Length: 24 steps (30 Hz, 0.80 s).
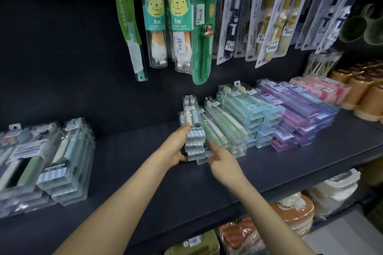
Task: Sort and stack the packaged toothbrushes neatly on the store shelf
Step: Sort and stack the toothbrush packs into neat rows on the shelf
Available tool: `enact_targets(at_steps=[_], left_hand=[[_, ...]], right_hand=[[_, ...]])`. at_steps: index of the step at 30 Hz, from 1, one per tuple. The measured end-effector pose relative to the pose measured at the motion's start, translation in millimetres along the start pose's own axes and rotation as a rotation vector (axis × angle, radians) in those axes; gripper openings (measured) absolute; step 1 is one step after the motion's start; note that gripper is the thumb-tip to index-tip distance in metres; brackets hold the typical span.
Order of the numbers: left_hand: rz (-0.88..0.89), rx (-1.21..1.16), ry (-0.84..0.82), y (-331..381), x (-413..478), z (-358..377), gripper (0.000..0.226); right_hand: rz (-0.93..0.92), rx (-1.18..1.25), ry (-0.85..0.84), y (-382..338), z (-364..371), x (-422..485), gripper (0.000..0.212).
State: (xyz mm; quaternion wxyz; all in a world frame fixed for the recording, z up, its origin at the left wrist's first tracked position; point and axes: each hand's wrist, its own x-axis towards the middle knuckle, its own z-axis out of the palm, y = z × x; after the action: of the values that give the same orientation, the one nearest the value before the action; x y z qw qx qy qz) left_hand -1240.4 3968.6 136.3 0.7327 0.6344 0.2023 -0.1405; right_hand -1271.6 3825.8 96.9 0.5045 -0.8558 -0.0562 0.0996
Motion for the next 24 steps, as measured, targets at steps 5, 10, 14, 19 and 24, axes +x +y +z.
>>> enact_targets(at_steps=[5,10,14,19,24], left_hand=[[-0.013,0.000,0.002,0.0,-0.4,-6.1,0.039],[0.026,0.120,0.047,-0.9,2.1,-22.6,0.041],[-0.013,0.095,0.024,1.9,3.1,-35.2,0.036],[-0.036,-0.081,-0.019,11.4,6.6,-25.4,0.045],[-0.046,-0.233,0.033,0.3,-0.7,-17.0,0.042]], right_hand=[[-0.034,0.021,0.043,-7.0,8.9,-0.1,0.049],[0.058,0.471,-0.099,-5.7,13.3,3.2,0.048],[0.149,0.562,-0.031,-13.4,13.1,17.3,0.046],[0.253,0.767,-0.076,-48.6,24.9,37.7,0.032],[0.333,0.853,-0.091,-59.5,37.5,34.7,0.043]])
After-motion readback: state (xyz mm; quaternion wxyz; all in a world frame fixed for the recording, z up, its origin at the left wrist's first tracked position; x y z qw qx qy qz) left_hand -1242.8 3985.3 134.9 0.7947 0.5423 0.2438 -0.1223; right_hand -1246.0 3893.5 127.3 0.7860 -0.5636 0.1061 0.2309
